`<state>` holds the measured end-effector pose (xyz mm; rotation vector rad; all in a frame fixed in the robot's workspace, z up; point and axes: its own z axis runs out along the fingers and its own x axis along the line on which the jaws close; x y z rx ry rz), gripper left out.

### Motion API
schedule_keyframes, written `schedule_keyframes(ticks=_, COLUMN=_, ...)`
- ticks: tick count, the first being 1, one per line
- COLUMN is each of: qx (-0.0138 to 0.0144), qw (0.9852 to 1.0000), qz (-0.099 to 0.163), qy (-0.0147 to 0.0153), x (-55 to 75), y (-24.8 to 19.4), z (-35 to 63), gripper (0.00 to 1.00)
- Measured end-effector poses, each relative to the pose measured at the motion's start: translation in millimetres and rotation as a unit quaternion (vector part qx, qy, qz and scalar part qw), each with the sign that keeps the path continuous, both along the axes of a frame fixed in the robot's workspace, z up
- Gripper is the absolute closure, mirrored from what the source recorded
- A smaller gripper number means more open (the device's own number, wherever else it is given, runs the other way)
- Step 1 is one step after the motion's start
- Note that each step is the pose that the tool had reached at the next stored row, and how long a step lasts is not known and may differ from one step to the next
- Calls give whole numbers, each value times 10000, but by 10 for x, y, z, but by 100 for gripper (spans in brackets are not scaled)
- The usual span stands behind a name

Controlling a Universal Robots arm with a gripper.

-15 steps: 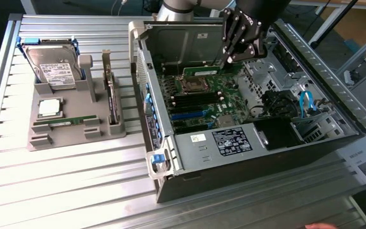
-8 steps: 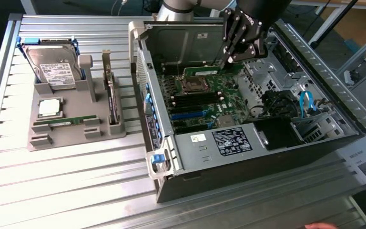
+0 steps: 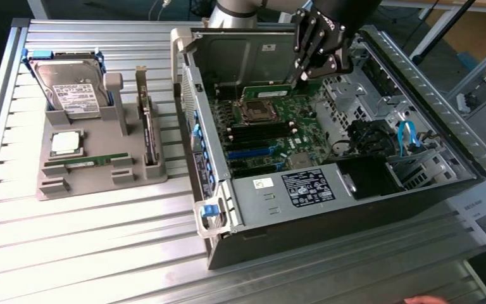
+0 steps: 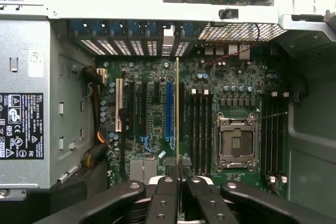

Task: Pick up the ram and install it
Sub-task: 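Pick up the ram and move it above insertion slot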

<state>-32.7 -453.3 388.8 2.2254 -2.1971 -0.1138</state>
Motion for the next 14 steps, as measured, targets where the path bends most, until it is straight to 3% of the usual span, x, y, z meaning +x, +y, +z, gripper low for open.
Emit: schedule_keyframes(ticks=14, qx=-1, qw=10000, qz=0, qy=0, x=0, y=172, z=-1, gripper=88)
